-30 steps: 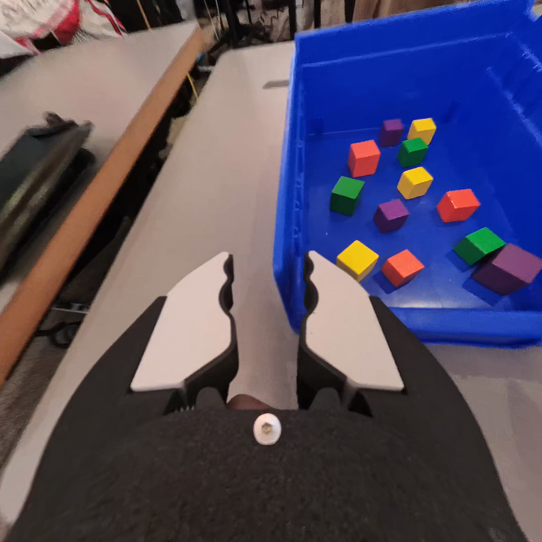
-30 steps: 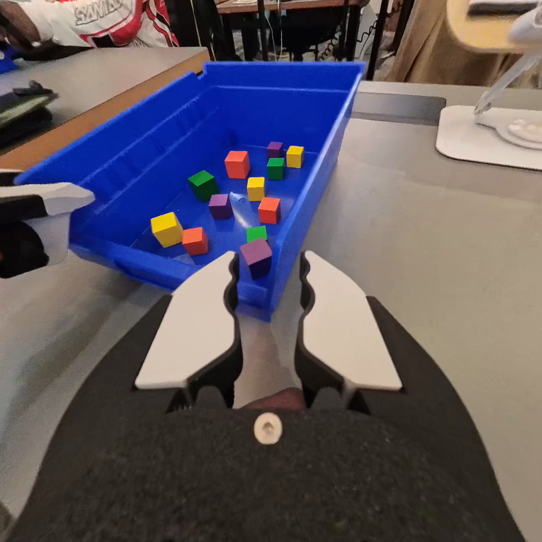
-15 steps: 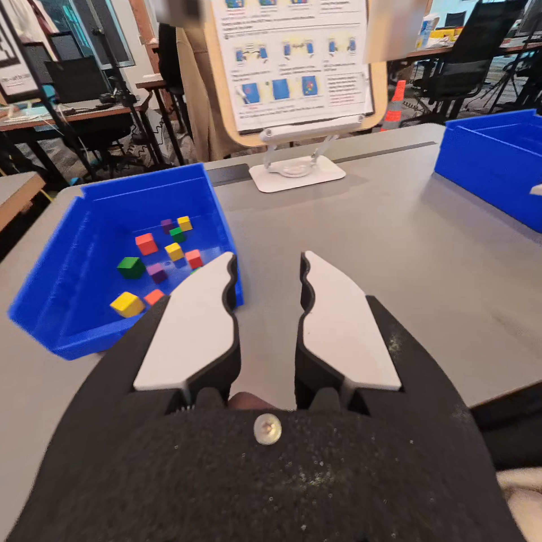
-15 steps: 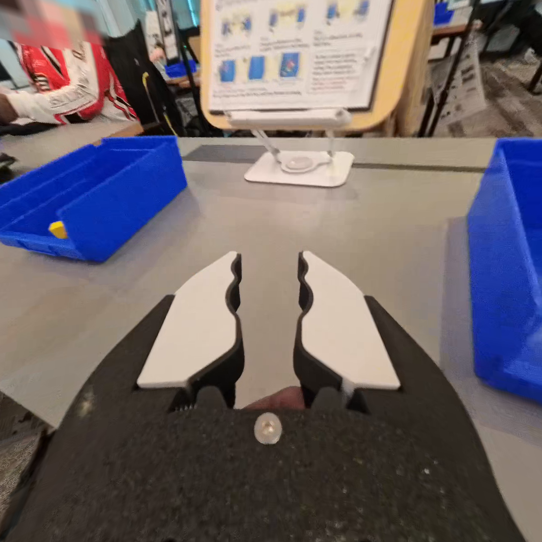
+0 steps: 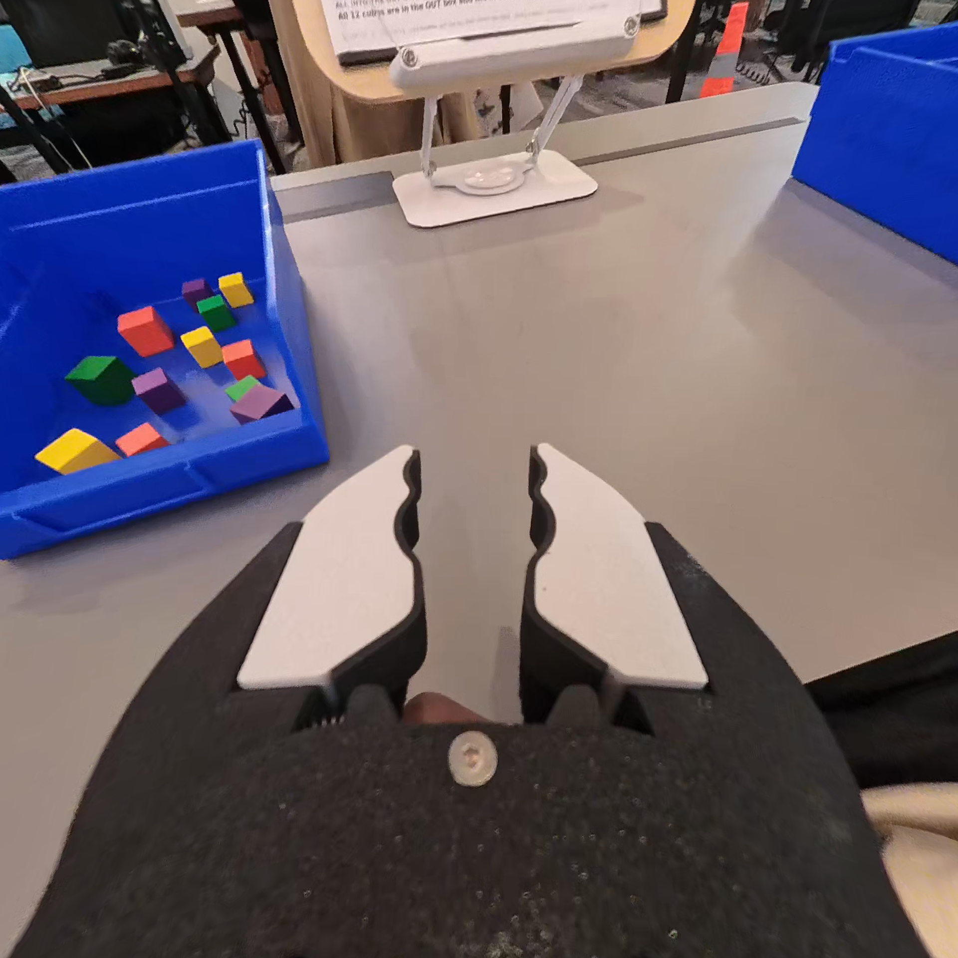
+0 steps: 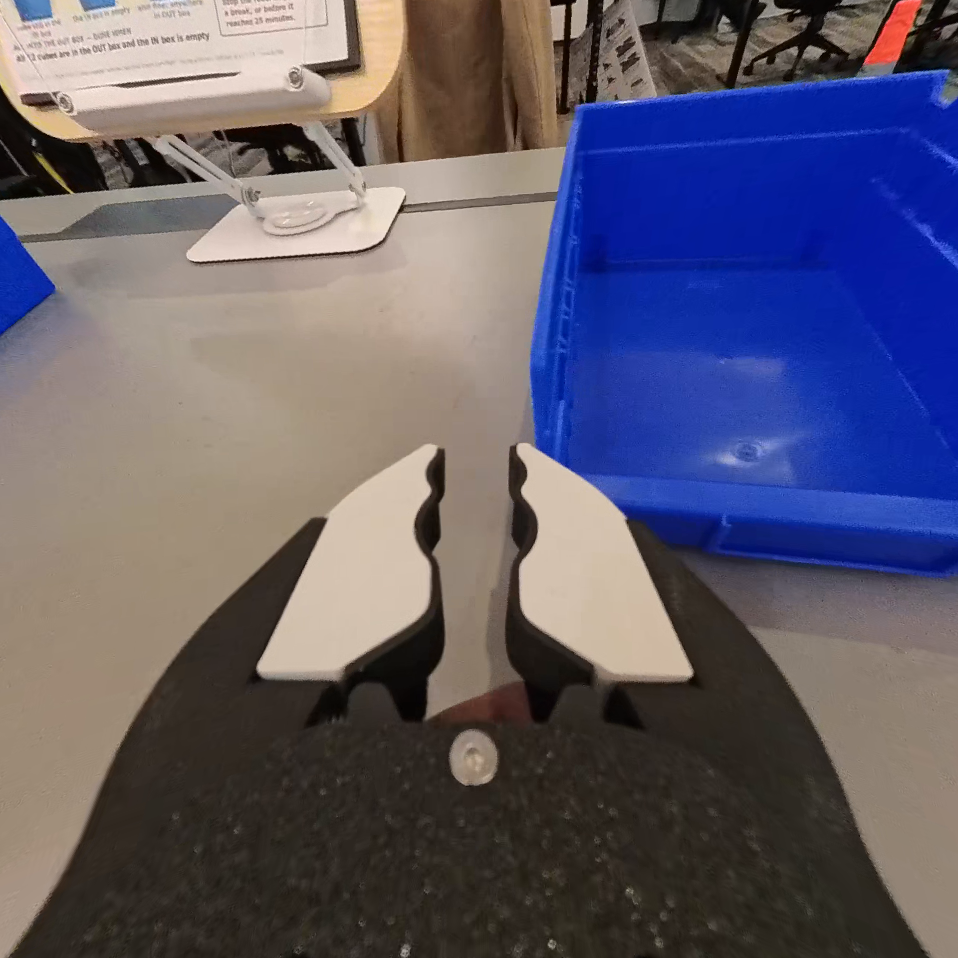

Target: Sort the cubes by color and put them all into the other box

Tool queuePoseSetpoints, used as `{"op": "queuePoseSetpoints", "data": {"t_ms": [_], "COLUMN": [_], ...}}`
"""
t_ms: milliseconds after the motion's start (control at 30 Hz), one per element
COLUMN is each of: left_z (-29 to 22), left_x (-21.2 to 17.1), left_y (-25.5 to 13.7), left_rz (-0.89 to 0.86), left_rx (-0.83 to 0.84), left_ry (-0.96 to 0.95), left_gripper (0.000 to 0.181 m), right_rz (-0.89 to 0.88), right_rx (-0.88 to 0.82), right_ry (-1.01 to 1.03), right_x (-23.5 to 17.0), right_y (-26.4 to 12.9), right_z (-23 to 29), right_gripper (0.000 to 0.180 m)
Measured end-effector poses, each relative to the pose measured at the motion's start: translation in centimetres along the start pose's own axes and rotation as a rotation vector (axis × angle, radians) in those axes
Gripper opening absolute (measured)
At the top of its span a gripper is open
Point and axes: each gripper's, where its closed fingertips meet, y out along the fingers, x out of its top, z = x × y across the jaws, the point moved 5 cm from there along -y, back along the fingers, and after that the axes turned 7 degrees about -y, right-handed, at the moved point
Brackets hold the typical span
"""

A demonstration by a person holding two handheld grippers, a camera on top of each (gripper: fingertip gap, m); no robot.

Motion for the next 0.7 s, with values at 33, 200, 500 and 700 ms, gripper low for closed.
{"op": "queuePoseSetpoints", "data": {"t_ms": [33, 200, 500, 700], "left_z": [0.1, 0.8, 0.4, 0.4], "left_x": [-0.2, 0.1, 0.6, -0.3], "left_y": [0.0, -0.8, -2.9, -2.3], "left_rz": [0.001, -0.068, -0.205, -0.176], "left_rx": [0.008, 0.078, 0.156, 0.136], "left_ry": [-0.007, -0.056, -0.067, -0.093], "left_gripper": [0.039, 0.039, 0.039, 0.039], "right_rz": [0.003, -0.052, -0.274, -0.267], "right_rx": [-0.007, 0.015, 0.099, 0.07], "right_ry": [0.002, -0.027, -0.131, -0.145], "right_x": [0.0, 0.4, -0.1, -0.3], "right_y": [-0.1, -1.7, -7.2, -7.2], "right_z": [-0.2, 0.8, 8.0, 8.0], "right_gripper": [0.023, 0.035, 0.036, 0.036]}}
